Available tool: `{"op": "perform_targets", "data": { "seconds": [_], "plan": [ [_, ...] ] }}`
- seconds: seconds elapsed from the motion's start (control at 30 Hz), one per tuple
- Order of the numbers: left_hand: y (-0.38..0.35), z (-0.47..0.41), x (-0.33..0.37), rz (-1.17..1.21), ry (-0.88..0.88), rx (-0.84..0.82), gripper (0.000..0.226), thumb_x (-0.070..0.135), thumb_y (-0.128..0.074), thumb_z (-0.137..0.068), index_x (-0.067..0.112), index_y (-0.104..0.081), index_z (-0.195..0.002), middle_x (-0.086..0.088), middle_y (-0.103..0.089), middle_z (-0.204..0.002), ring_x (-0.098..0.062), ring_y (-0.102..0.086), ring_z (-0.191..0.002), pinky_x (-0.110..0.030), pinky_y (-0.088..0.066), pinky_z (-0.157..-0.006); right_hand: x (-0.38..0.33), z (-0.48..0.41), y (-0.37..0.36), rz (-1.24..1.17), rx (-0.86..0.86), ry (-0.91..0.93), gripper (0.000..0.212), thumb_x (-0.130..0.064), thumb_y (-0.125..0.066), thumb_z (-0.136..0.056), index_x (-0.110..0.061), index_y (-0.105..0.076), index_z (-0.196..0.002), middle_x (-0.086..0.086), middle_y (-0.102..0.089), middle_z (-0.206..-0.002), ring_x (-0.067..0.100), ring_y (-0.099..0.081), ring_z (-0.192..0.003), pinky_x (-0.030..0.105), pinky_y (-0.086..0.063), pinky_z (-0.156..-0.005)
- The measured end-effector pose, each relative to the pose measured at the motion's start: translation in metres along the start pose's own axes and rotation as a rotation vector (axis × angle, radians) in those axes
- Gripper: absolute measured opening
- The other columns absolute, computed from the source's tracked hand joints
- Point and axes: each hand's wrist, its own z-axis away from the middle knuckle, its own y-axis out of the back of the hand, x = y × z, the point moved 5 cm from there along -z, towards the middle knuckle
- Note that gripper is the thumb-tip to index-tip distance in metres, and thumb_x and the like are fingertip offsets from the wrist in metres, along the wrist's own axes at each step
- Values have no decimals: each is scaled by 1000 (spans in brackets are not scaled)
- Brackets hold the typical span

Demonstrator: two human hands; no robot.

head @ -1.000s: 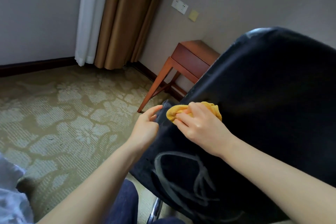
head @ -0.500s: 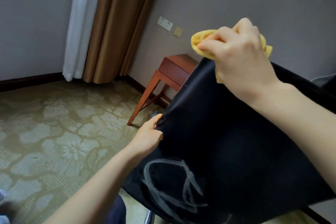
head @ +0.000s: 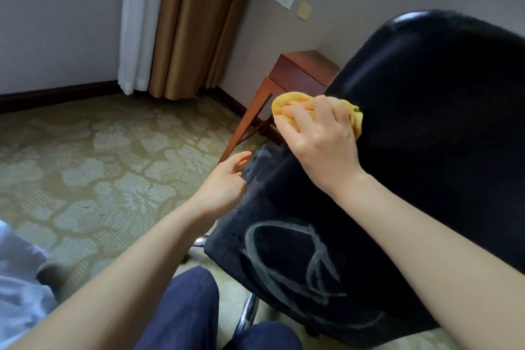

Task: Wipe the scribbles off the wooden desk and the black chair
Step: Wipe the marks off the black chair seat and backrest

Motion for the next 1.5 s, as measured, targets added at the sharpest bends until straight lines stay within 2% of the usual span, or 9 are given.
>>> {"op": "perform_targets", "data": {
  "seconds": [0.17,0.33,0.6,0.77,0.87,1.0,1.13,1.3,1.5],
  "plan": [
    [-12,-10,-17,-19,25,-20,66,-17,-33,-87,18,-36,-143,11,-44,-124,-2,-50,-101,-4,-46,-65,-31,31,-17,-143,97,12,21,-3,-57,-89,-16,-74,-89,3,-70,-86,25,-40,-80,37,-35,-75],
    [-29,-17,-44,-53,16,30,77,-19,-28,-73,22,-48,-135,6,-58,-129,-6,-51,-121,-33,-43,-104,-51,72,-26,-287,123,54,13,-8,-66,-86,-15,-76,-90,-1,-72,-90,22,-43,-76,34,-39,-67],
    [-40,-13,-51,-8,76,109,80,-16,-34,-81,24,-22,-149,5,-30,-152,-9,-33,-137,-13,-43,-85,-57,171,-22,-443,-116,241,25,1,-55,-90,-12,-75,-95,-1,-71,-91,20,-53,-74,33,-42,-67],
    [-41,-12,-51,-1,53,92,77,-15,-41,-80,22,-28,-146,6,-35,-148,-13,-32,-138,-36,-31,-112,-21,228,-1,-461,-288,433,35,3,-45,-88,-10,-74,-102,3,-71,-101,24,-45,-86,38,-52,-68],
    [-47,-4,-49,69,44,78,77,-18,-38,-81,20,-25,-147,6,-32,-150,-10,-28,-140,-25,-33,-107,8,236,14,-426,-327,461,39,2,-39,-92,-10,-74,-102,5,-71,-102,26,-45,-88,41,-49,-71],
    [-55,8,-43,95,17,99,74,-19,-37,-84,19,-25,-147,1,-30,-153,-9,-26,-141,-2,-42,-67,51,216,39,-363,-244,372,32,1,-46,-93,-10,-74,-103,3,-72,-102,27,-47,-86,40,-36,-72],
    [-58,7,-41,84,-32,64,78,-19,-37,-83,20,-22,-149,6,-30,-151,-9,-26,-140,-22,-29,-107,79,173,58,-253,-33,239,18,-6,-65,-89,-15,-76,-100,1,-72,-102,27,-53,-89,40,-42,-68],
    [-50,-7,-48,-34,14,-17,83,-10,-44,-83,25,-11,-151,4,-18,-157,-11,-17,-144,-33,-19,-117,65,133,46,-176,195,107,14,-12,-72,-85,-23,-78,-94,-5,-73,-99,21,-56,-91,37,-40,-72],
    [-38,-21,-44,-114,46,-82,88,-22,-34,-81,28,-15,-151,7,-28,-152,-2,-46,-121,-1,-39,-62,18,104,12,-252,283,-56,15,-14,-68,-89,-23,-78,-83,-11,-72,-90,16,-53,-90,33,-40,-71]
  ]
}}
